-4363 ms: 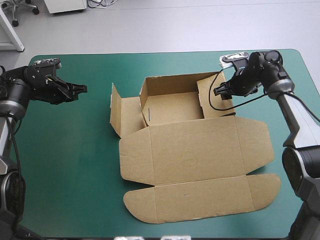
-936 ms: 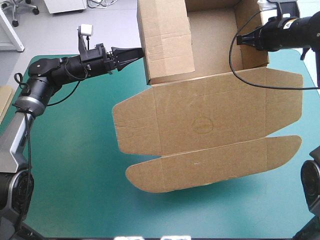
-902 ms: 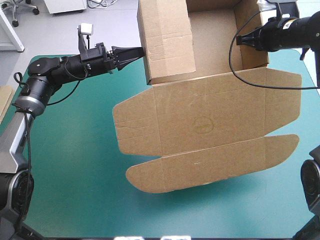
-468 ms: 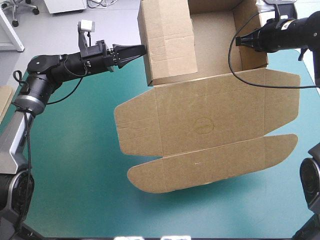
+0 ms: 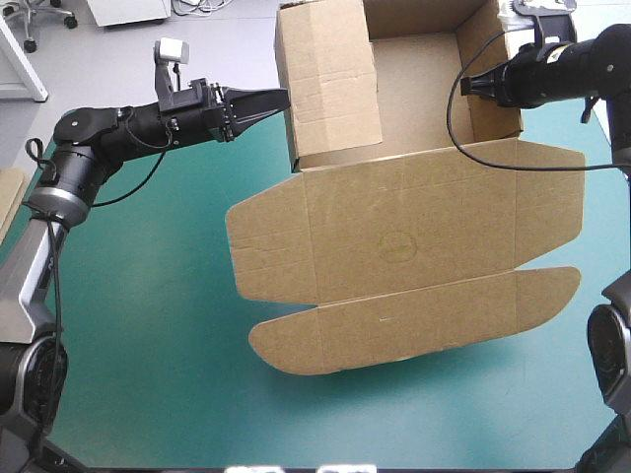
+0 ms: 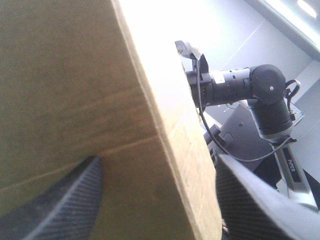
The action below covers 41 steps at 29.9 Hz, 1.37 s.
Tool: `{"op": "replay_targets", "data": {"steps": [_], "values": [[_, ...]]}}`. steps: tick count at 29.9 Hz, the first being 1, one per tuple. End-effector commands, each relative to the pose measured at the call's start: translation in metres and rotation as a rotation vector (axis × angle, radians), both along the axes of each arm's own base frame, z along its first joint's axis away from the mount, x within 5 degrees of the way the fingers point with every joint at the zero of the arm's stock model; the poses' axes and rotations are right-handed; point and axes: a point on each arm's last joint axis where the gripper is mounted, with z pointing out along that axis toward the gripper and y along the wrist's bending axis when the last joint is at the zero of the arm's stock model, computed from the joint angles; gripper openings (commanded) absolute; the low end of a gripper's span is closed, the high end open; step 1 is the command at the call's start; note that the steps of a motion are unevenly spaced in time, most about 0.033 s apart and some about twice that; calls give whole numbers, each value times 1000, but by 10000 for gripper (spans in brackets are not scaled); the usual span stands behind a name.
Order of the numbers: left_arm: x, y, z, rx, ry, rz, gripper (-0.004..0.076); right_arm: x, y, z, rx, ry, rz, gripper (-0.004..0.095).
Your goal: Fold the box
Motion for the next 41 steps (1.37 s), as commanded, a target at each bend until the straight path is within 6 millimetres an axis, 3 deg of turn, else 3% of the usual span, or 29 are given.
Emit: {"op": "replay_targets", "data": {"steps": [1,8,14,25,41], "values": [[-24,-2,32,-64,-77,-64,553,-21,2,24,45,-66,16,-18],[-20,-5,42,87,-67,51,554,-20,0,23,30,-62,-3,-18],[-18,-22,52,239,-60,213,554,-20,0,23,35,-59,-10,-18],[-21,-44,60,333,-27,376,554,-8,2,12,56,-12,-47,-18],[-2,-33,29,566,143,600,554,6,65,-14,65,71,25,-18]]}}
